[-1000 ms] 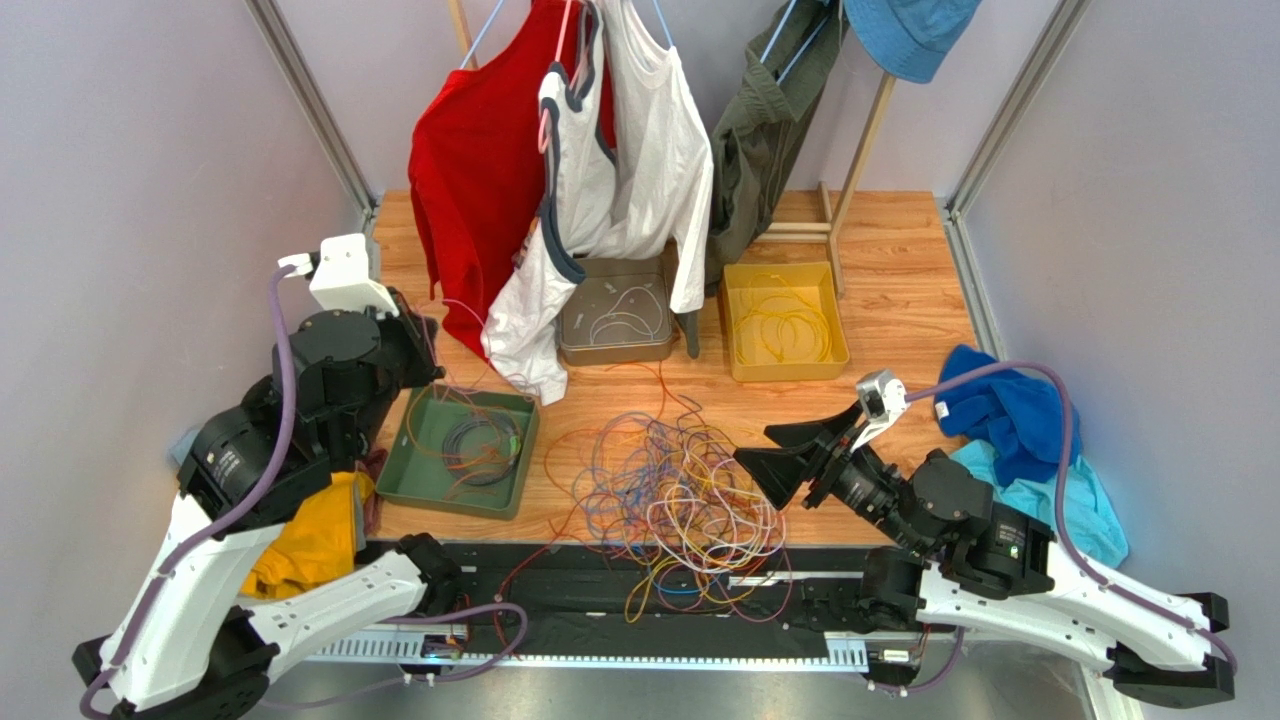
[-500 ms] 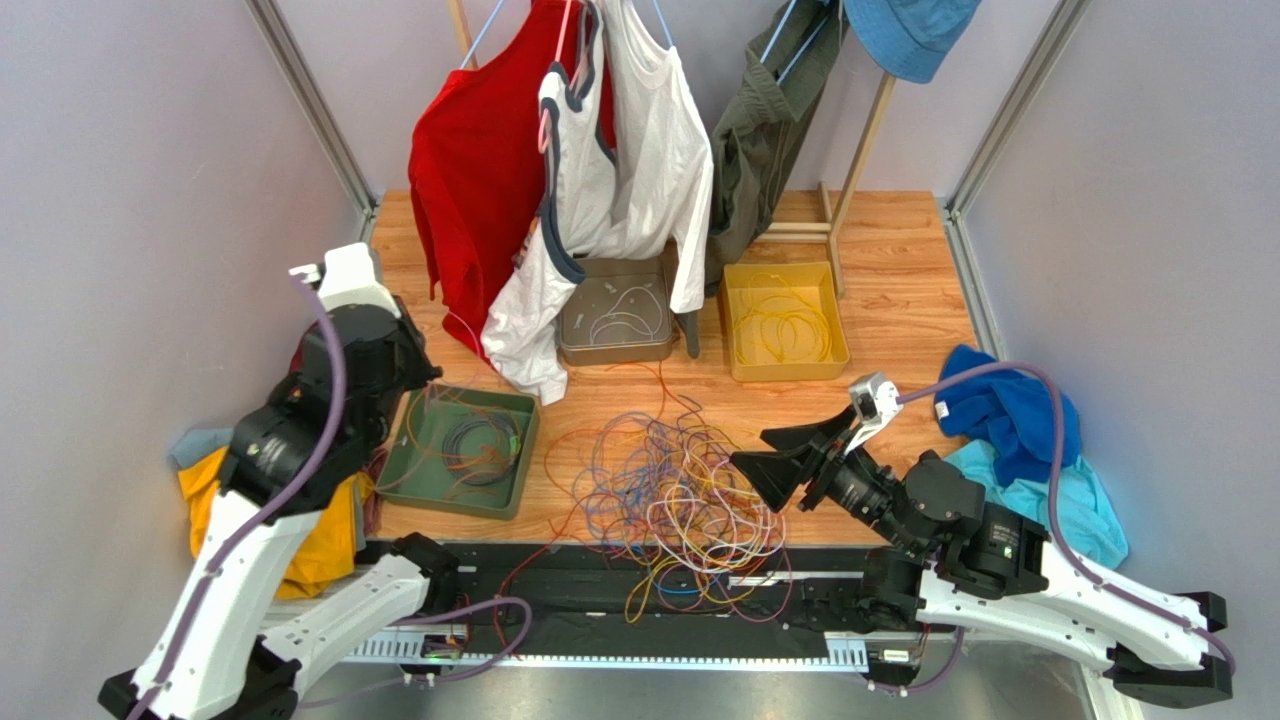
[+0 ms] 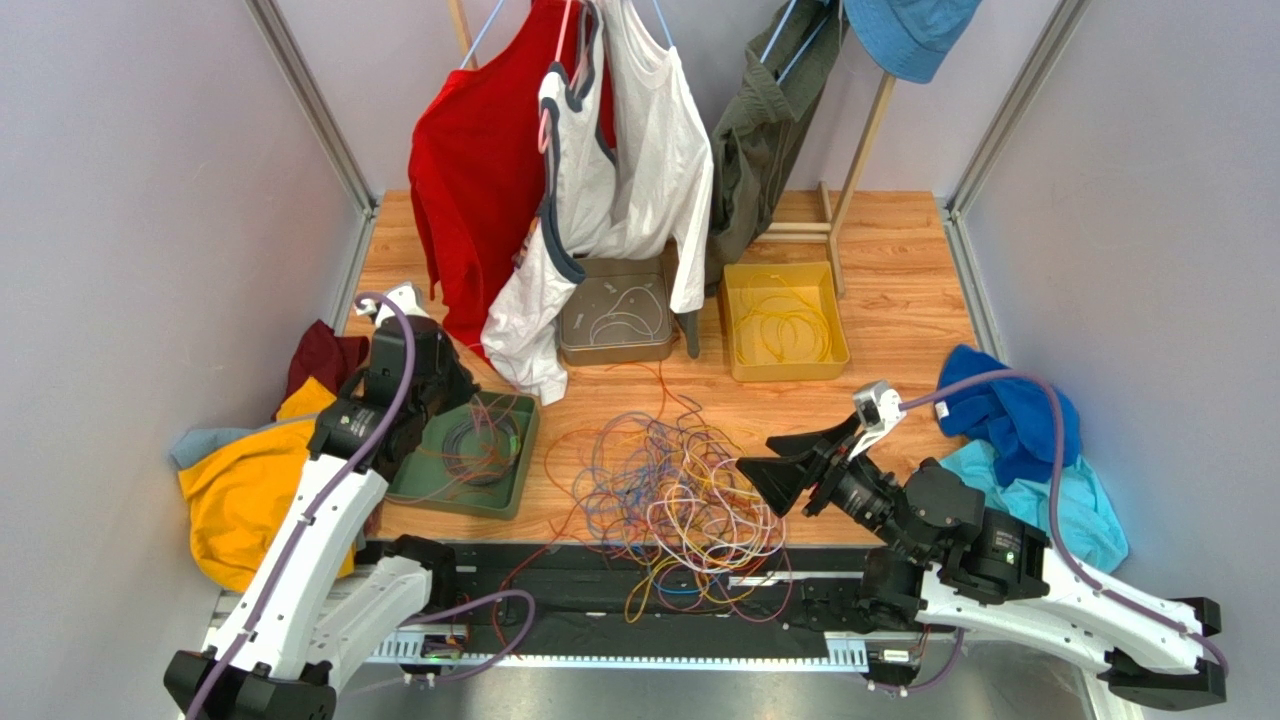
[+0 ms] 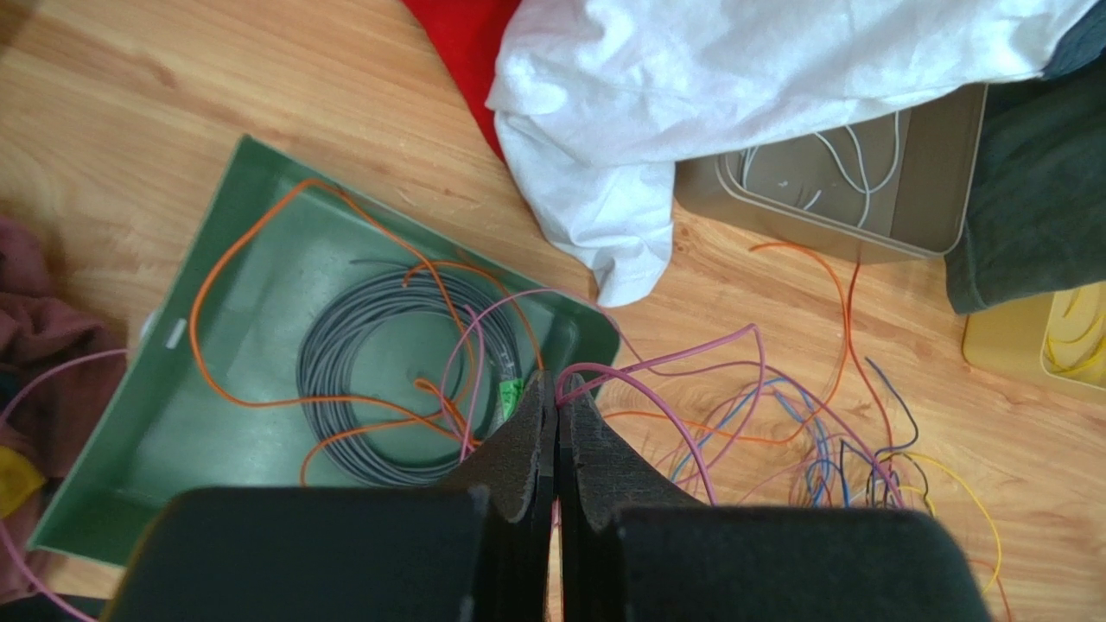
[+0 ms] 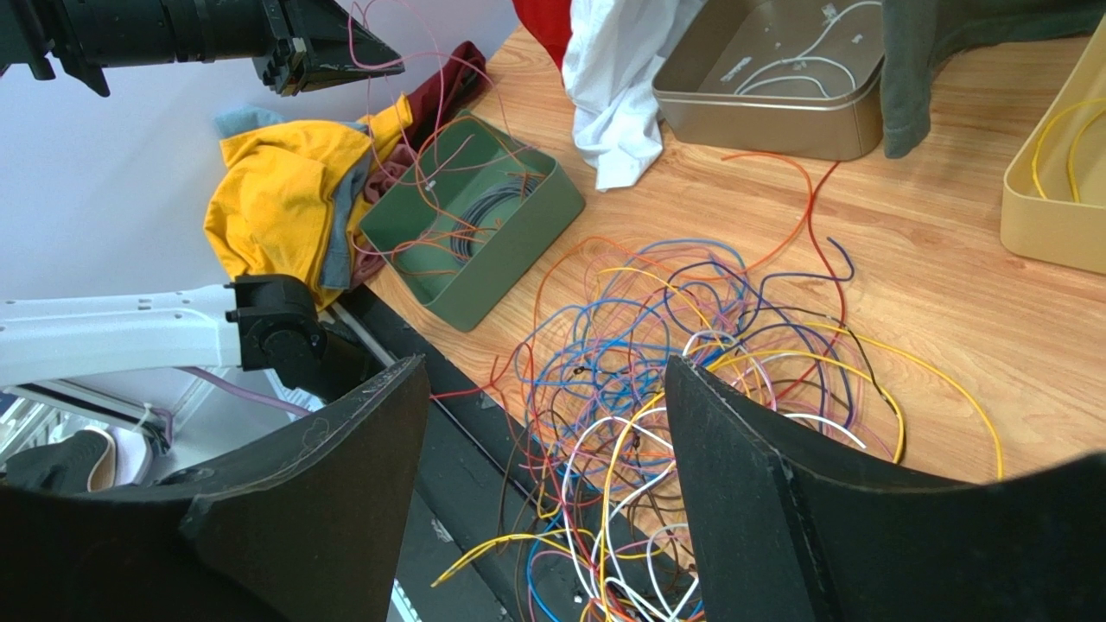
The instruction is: Untangle the cables
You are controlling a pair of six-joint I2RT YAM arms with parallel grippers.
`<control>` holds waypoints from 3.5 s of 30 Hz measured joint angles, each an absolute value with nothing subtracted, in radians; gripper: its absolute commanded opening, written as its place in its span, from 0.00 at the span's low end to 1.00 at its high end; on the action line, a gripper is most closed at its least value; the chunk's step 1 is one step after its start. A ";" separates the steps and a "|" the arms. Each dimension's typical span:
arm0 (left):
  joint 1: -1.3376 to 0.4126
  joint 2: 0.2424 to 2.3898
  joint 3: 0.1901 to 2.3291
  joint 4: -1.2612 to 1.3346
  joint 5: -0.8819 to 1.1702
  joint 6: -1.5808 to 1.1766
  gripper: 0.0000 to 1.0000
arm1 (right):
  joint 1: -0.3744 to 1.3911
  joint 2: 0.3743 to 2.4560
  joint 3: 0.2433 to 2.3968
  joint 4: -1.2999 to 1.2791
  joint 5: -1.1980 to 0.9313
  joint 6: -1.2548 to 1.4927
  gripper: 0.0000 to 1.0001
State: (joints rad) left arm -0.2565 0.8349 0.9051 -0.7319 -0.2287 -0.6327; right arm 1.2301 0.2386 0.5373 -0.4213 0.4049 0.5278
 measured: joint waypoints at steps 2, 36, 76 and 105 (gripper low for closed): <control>-0.255 0.812 0.865 -0.718 -0.221 -0.653 0.00 | 1.230 0.241 0.537 -0.426 0.408 0.527 0.71; 0.189 0.706 0.760 -0.798 -0.009 -0.796 0.91 | 1.230 0.316 0.504 -0.400 0.398 0.528 0.70; -0.901 1.018 0.461 -0.226 -0.004 -0.896 0.69 | 1.230 0.477 0.487 -0.335 0.359 0.595 0.68; -0.902 0.712 0.751 -0.386 -0.105 -0.773 0.00 | 1.230 0.394 0.487 -0.374 0.369 0.616 0.67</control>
